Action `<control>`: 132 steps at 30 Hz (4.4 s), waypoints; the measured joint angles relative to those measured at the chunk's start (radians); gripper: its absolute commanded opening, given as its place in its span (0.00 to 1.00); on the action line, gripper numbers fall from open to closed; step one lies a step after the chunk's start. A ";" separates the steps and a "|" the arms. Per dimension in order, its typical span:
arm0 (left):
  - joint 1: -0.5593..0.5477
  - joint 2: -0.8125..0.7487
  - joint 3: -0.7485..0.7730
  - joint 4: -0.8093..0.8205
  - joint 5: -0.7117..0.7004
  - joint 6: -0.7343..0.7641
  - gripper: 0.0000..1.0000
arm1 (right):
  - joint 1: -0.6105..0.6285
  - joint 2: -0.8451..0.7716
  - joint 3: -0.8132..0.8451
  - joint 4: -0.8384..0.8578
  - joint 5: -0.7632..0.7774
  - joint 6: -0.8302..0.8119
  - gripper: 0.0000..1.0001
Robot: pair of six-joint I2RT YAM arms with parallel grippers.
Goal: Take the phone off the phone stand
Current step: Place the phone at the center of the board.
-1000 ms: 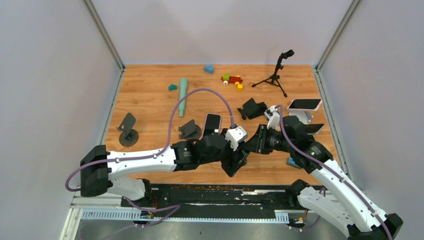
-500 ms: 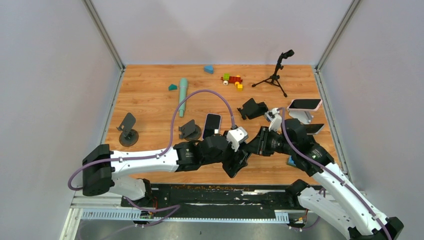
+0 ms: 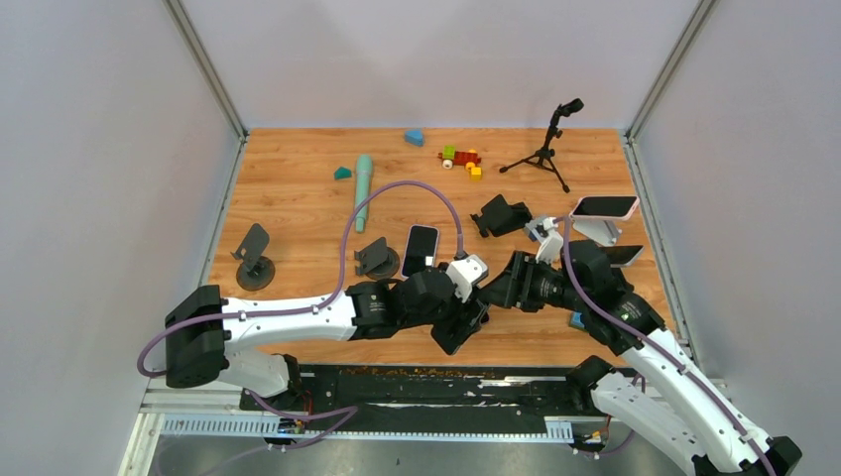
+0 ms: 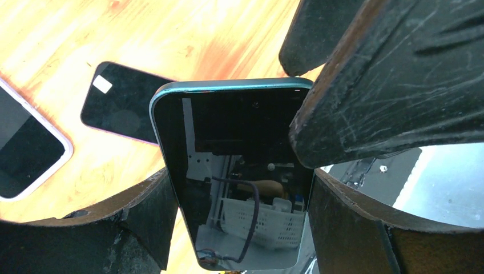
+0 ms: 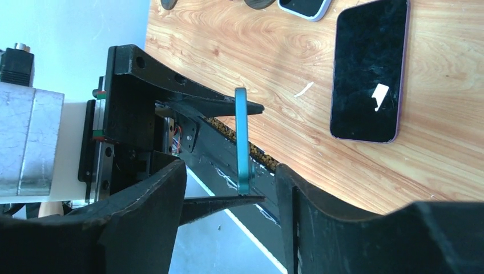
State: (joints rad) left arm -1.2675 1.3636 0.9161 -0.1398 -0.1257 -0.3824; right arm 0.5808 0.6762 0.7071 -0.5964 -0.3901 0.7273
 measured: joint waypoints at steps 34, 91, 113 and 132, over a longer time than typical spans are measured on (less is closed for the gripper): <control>0.179 0.207 -0.055 -0.295 -0.103 0.013 0.00 | 0.000 -0.109 0.035 -0.236 0.311 -0.015 0.68; 0.207 0.255 -0.097 -0.050 -0.089 0.013 0.92 | 0.000 -0.100 0.035 -0.282 0.329 -0.027 0.69; 0.351 0.156 -0.162 -0.162 -0.173 -0.153 1.00 | 0.000 -0.116 0.035 -0.282 0.331 -0.026 0.70; 0.355 -0.383 -0.160 -0.360 -0.137 -0.083 1.00 | -0.010 0.133 0.270 -0.323 0.523 -0.111 0.77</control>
State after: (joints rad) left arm -0.9127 0.9802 0.7563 -0.5003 -0.2623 -0.4652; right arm 0.5713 0.8089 0.9775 -0.9192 0.1326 0.6163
